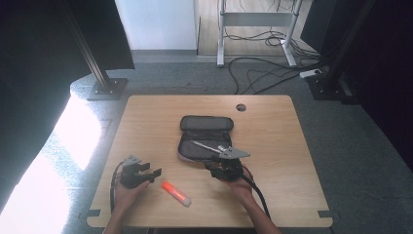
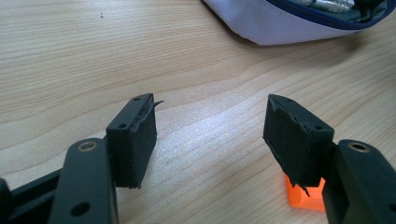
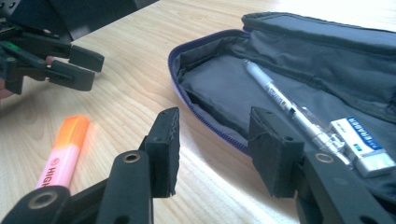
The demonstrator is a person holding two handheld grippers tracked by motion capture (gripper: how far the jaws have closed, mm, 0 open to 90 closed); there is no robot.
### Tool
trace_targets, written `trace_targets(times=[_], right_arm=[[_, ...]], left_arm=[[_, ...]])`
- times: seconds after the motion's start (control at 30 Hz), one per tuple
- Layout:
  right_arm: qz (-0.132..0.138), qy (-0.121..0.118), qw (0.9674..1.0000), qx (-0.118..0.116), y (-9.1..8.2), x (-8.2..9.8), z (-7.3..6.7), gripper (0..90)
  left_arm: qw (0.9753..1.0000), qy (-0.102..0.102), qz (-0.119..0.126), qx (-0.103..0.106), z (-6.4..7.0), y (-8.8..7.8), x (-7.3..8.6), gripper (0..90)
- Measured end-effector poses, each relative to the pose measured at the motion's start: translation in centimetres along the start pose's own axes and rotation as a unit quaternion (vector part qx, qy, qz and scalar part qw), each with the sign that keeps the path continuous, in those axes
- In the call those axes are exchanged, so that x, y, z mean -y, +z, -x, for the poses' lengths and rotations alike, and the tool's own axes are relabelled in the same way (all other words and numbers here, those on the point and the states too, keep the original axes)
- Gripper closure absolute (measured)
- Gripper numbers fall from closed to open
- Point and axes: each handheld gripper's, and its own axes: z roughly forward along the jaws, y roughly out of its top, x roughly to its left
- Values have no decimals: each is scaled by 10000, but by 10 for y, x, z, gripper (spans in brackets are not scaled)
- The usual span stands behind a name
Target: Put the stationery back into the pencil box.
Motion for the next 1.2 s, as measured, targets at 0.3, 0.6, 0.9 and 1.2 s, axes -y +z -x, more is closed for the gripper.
trace_targets(times=[0.3,0.6,0.9,1.2], right_arm=[[-19,-35,9999,-118,-1,5,-9,501],[-39,-51,9997,-250,-3,10,-22,488],[-113,-160,9991,-376,-2,16,-37,482],[-185,-136,9986,-467,3,20,-45,481]], left_arm=[[10000,2,-2,8,0,0,0,352],[10000,18,11,16,0,-1,0,351],[10000,24,14,28,1,-1,-1,348],[10000,22,30,30,1,-1,-1,347]])
